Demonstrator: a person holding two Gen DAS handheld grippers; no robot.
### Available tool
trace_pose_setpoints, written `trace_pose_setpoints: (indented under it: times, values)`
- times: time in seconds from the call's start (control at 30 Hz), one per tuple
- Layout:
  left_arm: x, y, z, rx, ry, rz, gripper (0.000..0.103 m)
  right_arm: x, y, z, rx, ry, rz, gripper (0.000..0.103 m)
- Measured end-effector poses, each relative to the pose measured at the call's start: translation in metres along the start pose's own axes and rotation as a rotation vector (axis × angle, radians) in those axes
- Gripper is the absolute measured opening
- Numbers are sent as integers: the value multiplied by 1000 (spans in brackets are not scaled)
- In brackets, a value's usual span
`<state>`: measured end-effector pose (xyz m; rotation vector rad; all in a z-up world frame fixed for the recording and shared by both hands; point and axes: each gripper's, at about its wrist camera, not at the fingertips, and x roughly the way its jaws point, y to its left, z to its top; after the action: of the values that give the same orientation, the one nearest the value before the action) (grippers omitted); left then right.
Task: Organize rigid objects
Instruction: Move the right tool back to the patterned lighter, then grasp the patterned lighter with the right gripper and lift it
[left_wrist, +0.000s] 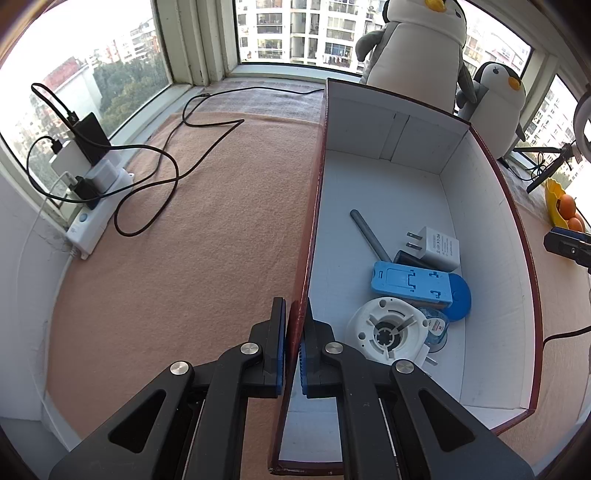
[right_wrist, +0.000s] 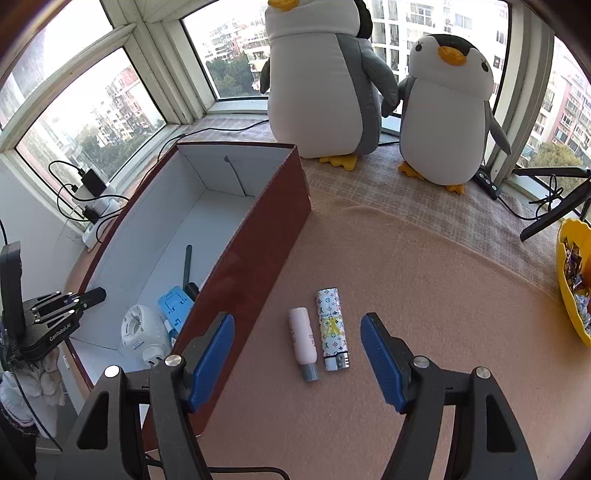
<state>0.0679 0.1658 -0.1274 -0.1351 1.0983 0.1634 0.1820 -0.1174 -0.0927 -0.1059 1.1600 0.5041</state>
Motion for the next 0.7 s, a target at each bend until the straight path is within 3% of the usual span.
trace_pose_setpoints:
  times: [0.1, 0.17, 0.47, 0.7]
  values:
    - [0, 0, -1, 2, 1, 2, 5, 11, -16, -5, 16, 31, -27, 58]
    - [0, 0, -1, 1, 2, 3, 5, 20, -24, -9, 26, 59, -38, 46]
    - [-1, 2, -2, 0, 4, 4, 5, 62, -30, -14, 8, 144, -68, 35]
    - [-1, 2, -1, 2, 4, 5, 5, 80, -17, -12, -34, 177, -89, 34]
